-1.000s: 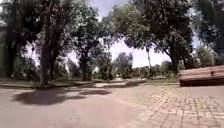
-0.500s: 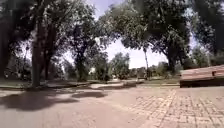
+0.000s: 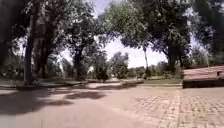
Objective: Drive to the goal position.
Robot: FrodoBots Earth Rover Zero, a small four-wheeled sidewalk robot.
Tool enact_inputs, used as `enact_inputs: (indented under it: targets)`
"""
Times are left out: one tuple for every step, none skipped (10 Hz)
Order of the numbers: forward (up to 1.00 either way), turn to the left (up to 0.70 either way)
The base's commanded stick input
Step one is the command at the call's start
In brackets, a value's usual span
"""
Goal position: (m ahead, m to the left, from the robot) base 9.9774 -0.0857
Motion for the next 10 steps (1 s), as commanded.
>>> enact_inputs:
  targets:
    - [0.7, 0.0]
    - [0.7, 0.33]
    - [0.7, 0.0]
    - [0.7, 0.0]
    - [0.7, 0.0]
    - [0.7, 0.0]
    - [0.7, 0.0]
    - [0.7, 0.0]
    - [0.7, 0.0]
    - [0.7, 0.0]
